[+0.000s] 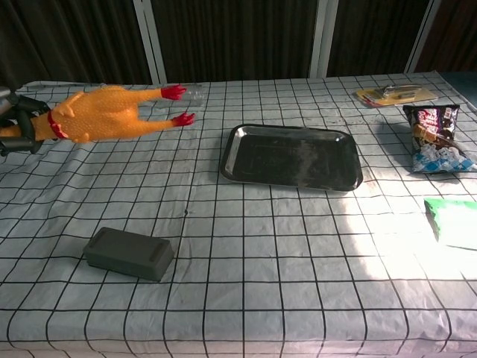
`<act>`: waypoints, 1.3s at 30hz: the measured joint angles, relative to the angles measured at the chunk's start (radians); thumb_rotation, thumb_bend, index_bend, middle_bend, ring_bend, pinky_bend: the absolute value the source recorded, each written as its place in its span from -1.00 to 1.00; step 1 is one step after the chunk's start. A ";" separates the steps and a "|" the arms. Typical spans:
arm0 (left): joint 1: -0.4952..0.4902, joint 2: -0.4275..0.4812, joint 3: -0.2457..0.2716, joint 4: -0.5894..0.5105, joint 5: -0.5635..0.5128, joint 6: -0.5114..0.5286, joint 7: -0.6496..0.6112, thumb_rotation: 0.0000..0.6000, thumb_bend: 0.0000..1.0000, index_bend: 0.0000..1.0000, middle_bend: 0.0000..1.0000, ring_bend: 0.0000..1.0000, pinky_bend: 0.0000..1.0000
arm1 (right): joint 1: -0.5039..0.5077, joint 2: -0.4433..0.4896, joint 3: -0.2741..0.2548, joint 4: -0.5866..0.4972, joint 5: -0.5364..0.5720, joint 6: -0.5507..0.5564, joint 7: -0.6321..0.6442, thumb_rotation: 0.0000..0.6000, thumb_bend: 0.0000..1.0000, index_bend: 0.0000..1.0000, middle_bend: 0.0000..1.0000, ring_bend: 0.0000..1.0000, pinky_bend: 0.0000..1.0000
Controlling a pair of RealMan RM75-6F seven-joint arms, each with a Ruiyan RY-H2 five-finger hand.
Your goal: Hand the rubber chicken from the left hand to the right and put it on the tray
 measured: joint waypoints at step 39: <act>0.004 -0.017 0.053 -0.130 0.074 0.024 0.173 1.00 0.64 0.27 0.49 -0.02 0.59 | 0.782 -0.886 0.408 0.192 0.747 -0.287 -0.719 1.00 -0.56 -0.34 -0.38 -0.67 -0.48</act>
